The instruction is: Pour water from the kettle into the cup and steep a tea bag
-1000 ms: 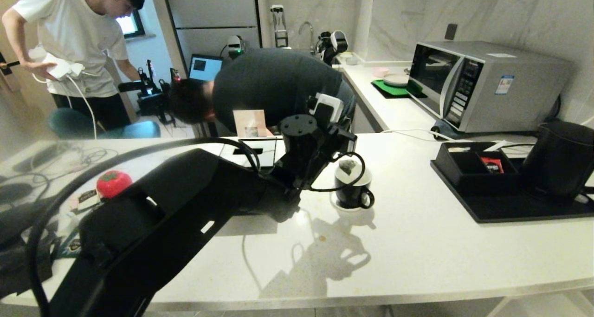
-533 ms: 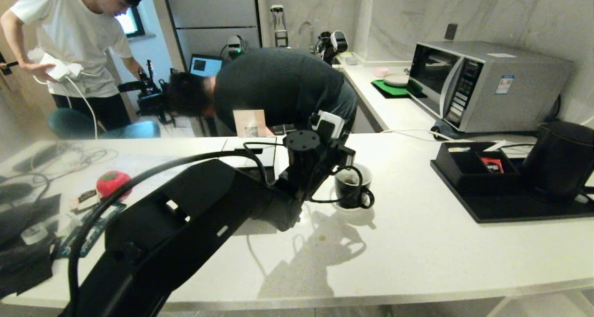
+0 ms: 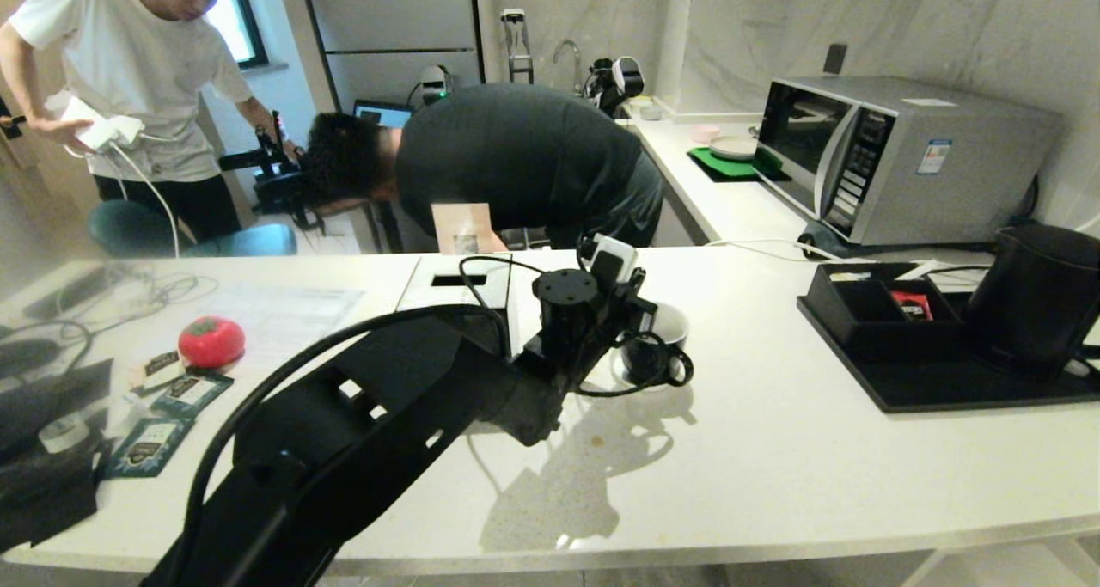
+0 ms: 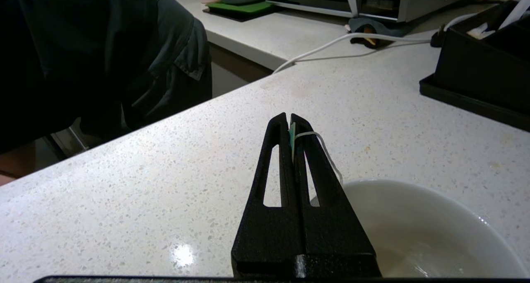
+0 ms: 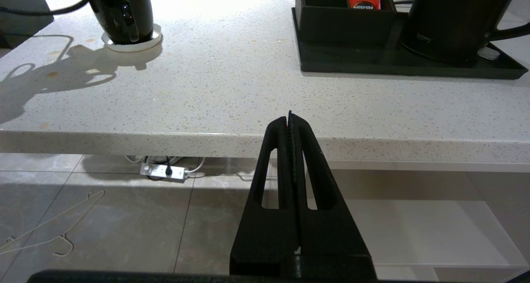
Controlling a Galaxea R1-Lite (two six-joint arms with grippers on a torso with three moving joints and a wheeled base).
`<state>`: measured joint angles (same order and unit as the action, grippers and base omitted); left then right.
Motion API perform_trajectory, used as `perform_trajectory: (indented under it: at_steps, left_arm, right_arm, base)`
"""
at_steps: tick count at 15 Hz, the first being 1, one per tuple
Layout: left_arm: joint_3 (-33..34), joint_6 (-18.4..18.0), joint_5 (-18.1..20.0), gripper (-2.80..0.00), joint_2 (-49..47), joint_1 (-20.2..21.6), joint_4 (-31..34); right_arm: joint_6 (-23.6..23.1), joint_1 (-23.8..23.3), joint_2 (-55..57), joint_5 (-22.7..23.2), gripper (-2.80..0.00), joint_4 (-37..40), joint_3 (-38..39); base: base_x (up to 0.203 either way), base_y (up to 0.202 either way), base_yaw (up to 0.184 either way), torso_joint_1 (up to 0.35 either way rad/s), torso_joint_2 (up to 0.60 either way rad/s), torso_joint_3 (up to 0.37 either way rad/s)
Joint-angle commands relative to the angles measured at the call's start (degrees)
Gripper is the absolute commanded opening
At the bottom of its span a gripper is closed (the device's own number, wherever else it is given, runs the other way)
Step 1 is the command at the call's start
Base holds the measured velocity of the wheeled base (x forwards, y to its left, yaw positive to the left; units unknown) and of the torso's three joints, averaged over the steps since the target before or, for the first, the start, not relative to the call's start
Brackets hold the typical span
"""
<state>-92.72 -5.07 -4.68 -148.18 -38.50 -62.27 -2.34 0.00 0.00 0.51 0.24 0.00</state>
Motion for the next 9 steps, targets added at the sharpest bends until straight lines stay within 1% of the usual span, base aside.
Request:
perform_trajectory:
  at_steps: [1, 7, 9]
  left_arm:
    - [0.0, 0.0, -0.1, -2.8, -0.4, 0.0, -0.5]
    - [0.0, -0.1, -0.5, -2.8, 1.4, -0.1, -0.3]
    - [0.0, -0.7, -0.8, -2.8, 1.9, 0.0, -0.2]
  right_arm:
    - [0.0, 0.0, 0.1, 0.0, -2.8, 0.0, 0.0]
    - [0.0, 0.0, 0.1, 0.0, -2.8, 0.0, 0.0]
    - [0.0, 0.0, 0.1, 0.0, -2.8, 0.0, 0.0]
  base:
    - [0.0, 0.0, 0.0, 0.0, 0.0, 0.0]
    - [0.0, 0.0, 0.0, 0.0, 0.0, 0.0]
    - [0.0, 0.0, 0.0, 0.0, 0.0, 0.0]
